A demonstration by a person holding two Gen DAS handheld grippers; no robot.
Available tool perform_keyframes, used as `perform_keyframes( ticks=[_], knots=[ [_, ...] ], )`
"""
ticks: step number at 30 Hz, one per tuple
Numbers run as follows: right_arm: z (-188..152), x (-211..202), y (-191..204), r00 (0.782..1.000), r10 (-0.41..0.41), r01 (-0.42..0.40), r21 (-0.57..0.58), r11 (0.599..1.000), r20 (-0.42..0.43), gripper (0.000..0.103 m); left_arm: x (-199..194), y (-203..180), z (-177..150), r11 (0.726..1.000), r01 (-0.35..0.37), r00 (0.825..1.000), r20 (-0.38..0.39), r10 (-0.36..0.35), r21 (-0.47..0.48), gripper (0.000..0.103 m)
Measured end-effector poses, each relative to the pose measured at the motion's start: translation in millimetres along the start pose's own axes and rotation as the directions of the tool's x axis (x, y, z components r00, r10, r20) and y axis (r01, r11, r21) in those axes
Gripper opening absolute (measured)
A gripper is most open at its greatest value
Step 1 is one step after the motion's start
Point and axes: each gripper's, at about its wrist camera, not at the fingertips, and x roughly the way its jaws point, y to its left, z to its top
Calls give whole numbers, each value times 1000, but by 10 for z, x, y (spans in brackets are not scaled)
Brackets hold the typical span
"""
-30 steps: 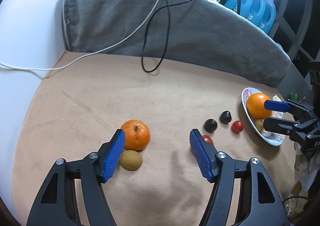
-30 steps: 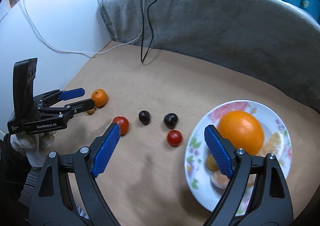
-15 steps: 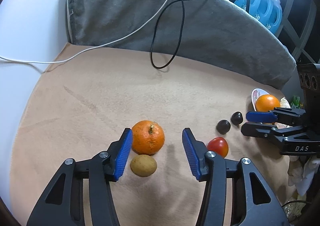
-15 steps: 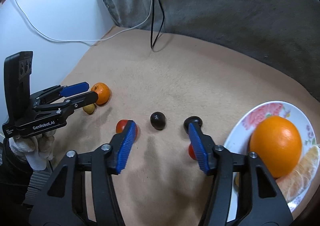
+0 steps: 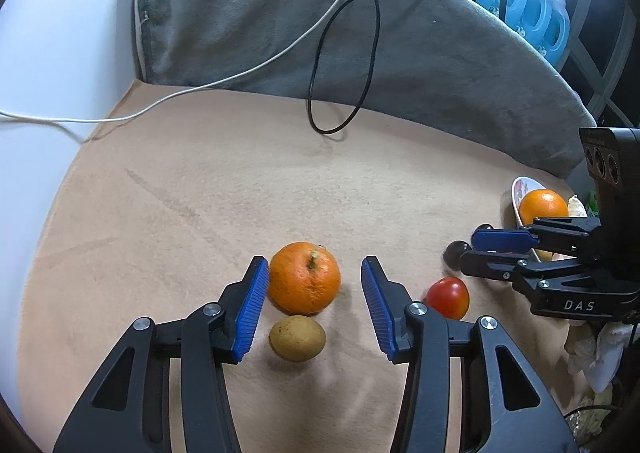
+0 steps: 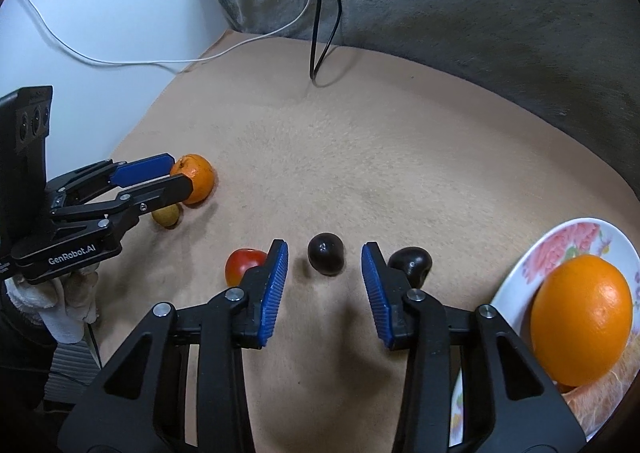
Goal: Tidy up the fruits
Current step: 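Grasp the stemmed tangerine with the left tool while the right tool grasps the black olive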
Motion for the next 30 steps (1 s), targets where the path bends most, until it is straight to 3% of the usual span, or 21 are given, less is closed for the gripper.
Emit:
perform_keyframes(
  ticks=[9, 11, 20, 30],
  knots=[
    [18, 137, 42, 999, -24, 23, -22, 1000, -31, 36, 127, 85, -24, 1000, 5, 999, -37, -5, -20, 47],
    [24, 148, 45, 999, -28, 27, -24, 999, -33, 35, 153, 93, -23, 1000, 10, 999, -40, -11, -24, 41],
    [33, 181, 88, 998, -61, 59, -54, 997, -31, 20, 147, 91, -21, 1000, 11, 1000, -28, -12, -26, 39],
    [-53, -12, 99, 998, -52, 53, -45, 998, 24, 20, -28, 9, 0, 1000, -2, 1000, 10, 2, -20, 39]
  ],
)
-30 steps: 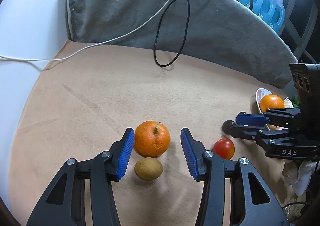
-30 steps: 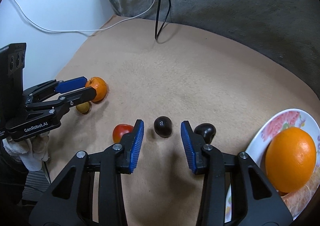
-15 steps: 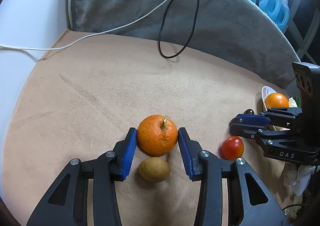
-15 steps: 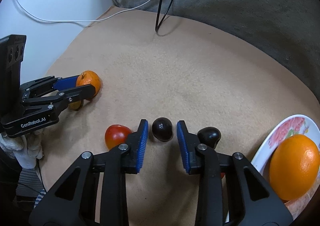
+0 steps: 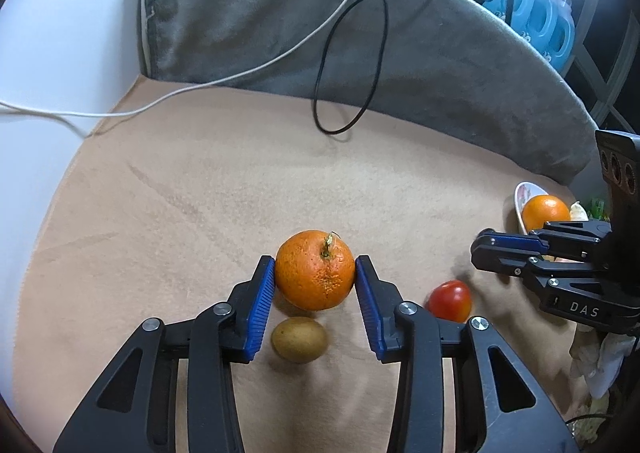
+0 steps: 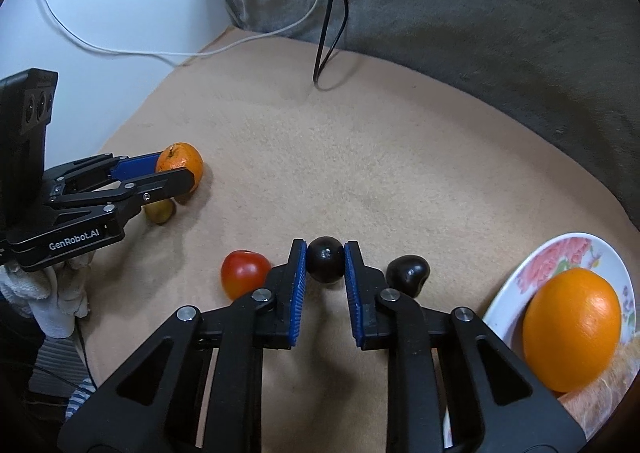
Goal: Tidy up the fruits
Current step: 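Grasp the stemmed tangerine with the left tool while the right tool grasps the black olive, then carry the tangerine and black olive onto the white plate and open both tools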
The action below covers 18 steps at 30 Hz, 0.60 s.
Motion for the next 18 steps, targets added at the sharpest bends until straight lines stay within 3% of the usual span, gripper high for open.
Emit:
perform_keyframes(
  ticks=[18],
  knots=[
    [-238, -696, -259, 991, 21, -28, 56, 998, 132, 20, -204, -637, 102, 996, 52, 997, 48, -56, 73, 39]
  ],
)
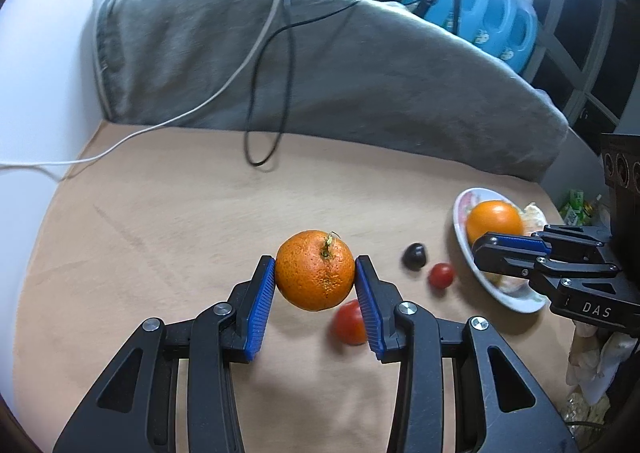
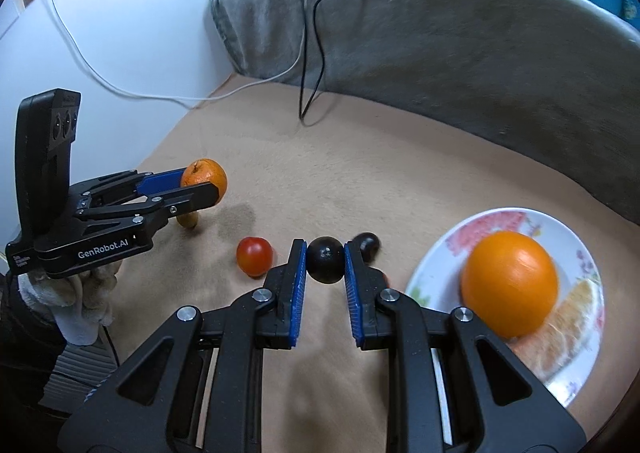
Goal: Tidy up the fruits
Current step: 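Carry the tangerine and black olive onto the white plate and open both tools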
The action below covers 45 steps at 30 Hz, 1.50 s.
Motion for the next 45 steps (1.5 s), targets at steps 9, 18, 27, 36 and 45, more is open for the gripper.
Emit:
perform_keyframes(
  ticks=[9, 18, 27, 36, 45],
  knots=[
    [-154, -417, -335, 998, -28, 24, 60, 998, 57, 20, 74, -407, 92, 997, 64, 998, 12, -64, 43, 39],
    [-384, -728, -704, 992, -90, 78, 129, 989, 84, 20, 183, -760, 184, 989, 130, 991, 15, -131, 72, 39],
    [-516, -965, -1081, 983, -156, 135, 197, 971, 97, 20, 303, -1027, 160, 981, 170, 985, -9, -170, 94, 39],
    [-576, -999, -1364, 977, -193, 166, 251, 954, 89, 20, 403, -1258, 73, 972, 198, 980, -41, -194, 129, 39],
    [-639, -885, -1488, 979, -196, 172, 273, 947, 64, 20, 431, -1401, 33, 965, 205, 979, -54, -198, 162, 39]
  ],
)
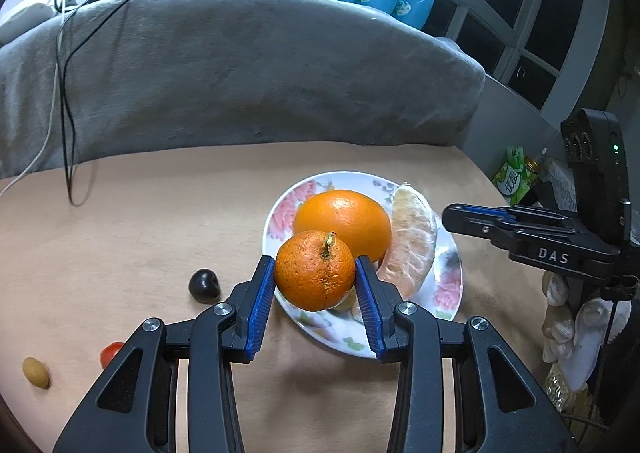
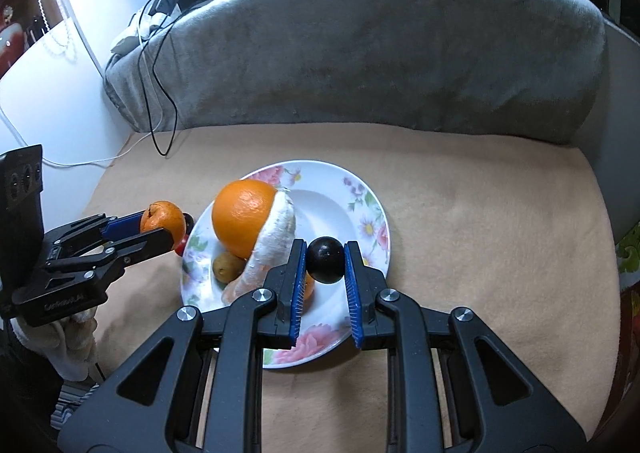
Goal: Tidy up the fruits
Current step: 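Carry the tangerine and black olive onto the white plate and open both tools, then move the left tool to the brown kiwi while the right tool approaches another black olive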
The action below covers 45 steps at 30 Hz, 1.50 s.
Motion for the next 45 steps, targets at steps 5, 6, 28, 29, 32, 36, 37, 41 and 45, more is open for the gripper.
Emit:
perform_keyframes(
  ticks=[5, 6, 28, 29, 32, 36, 37, 41, 45],
  knots=[
    [-9, 71, -31, 1000, 4, -4, 10, 1000, -13, 20, 9, -50, -4, 1000, 1, 1000, -6, -1, 13, 39],
    [-12, 79, -34, 1000, 5, -5, 10, 1000, -14, 20, 14, -64, -2, 1000, 2, 1000, -6, -1, 15, 39],
    [-12, 77, -55, 1000, -5, 5, 23, 1000, -13, 39, 11, -132, -2, 999, 18, 1000, -13, -17, 47, 52],
    [-12, 76, -72, 1000, -4, 4, 29, 1000, -12, 43, 0, -133, 1, 999, 17, 1000, -10, -16, 47, 54],
    [-11, 58, -100, 1000, 3, -3, 42, 999, 0, 64, -20, -137, -2, 999, 9, 1000, -6, -9, 53, 59],
    [-9, 19, -62, 1000, 2, -3, 34, 999, 17, 69, -45, -146, -1, 998, 4, 1000, -2, -4, 59, 63],
    [-6, 14, -43, 1000, 2, -2, 30, 1000, 19, 70, -53, -146, -5, 998, 1, 1000, -1, -1, 60, 66],
    [12, -16, 16, 999, -16, 15, 17, 1000, 37, 86, -95, -133, -19, 998, -12, 1000, 5, 12, 67, 68],
    [30, -39, 46, 999, -23, 22, 15, 1000, 41, 86, -140, -110, -26, 998, -28, 1000, 14, 27, 63, 70]
  ],
)
